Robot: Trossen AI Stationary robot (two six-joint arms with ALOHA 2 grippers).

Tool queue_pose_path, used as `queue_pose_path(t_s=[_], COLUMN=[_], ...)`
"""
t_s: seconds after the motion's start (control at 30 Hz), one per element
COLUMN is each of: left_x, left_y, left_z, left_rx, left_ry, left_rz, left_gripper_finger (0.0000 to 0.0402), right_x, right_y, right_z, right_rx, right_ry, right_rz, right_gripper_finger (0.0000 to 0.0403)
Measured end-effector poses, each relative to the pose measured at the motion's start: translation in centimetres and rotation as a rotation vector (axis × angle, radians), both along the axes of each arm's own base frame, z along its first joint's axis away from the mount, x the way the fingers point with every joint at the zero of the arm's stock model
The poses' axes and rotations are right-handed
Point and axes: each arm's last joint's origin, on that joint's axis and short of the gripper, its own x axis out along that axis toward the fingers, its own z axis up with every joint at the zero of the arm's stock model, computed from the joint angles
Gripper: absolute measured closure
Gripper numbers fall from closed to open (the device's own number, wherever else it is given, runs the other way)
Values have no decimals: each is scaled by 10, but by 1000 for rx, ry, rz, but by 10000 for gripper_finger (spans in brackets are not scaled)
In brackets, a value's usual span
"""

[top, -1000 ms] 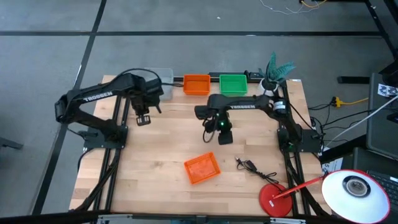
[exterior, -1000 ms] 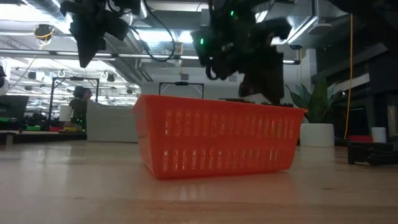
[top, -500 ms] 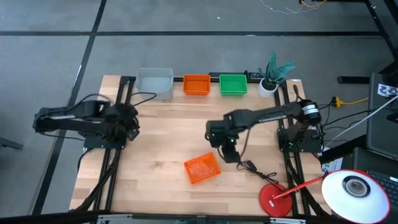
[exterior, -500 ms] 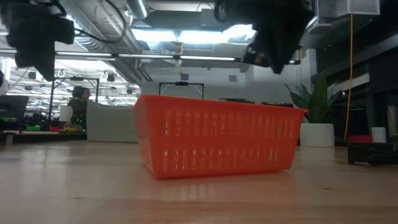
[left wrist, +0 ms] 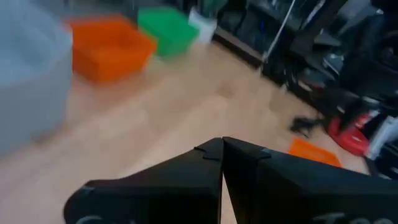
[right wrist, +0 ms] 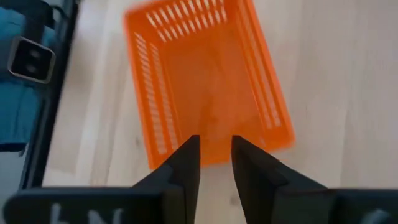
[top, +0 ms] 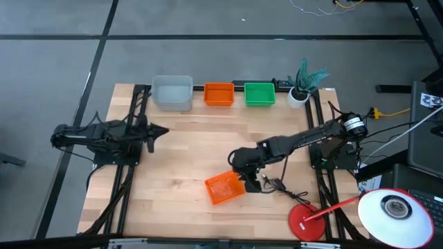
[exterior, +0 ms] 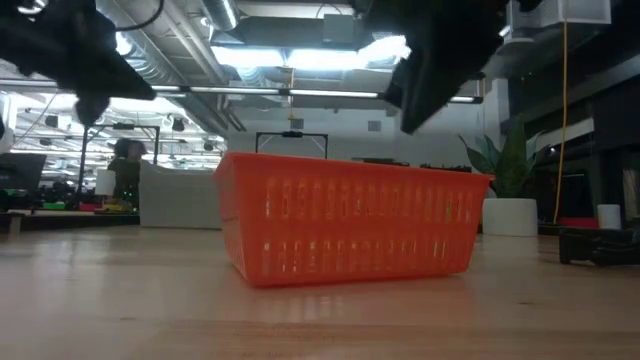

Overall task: Stack baskets by color
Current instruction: Stack the bottom orange bin on top of the top orange bin

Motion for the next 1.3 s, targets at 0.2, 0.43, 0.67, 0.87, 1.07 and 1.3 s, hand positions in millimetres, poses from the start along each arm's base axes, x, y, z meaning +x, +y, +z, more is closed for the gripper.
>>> queue_pose_path(t_s=[0.2, 0.43, 0.67, 0.87, 1.07, 1.3], left_x=[16, 20, 22, 23, 25, 25], left_y=[-2, -4, -7, -10, -12, -13], left_z=[-27, -42, -47, -46, -52, -54], left_rx=[280, 467, 545, 609, 577, 599], left_ry=[-17, 45, 47, 16, -31, -59], left_rz=[-37, -131, -248, -356, -410, -443], left_gripper_finger=[401, 401, 401, 401, 401, 401], right_x=[13, 23, 26, 32, 38, 39], right_y=[4, 5, 4, 6, 6, 3], right_z=[10, 19, 16, -4, -22, -31], right_rx=[10, 1, -22, -81, -136, -178], right_ry=[-188, -333, -336, -294, -271, -236], right_rz=[35, 7, -11, 38, 86, 63], right_gripper_finger=[312, 312, 312, 312, 312, 312])
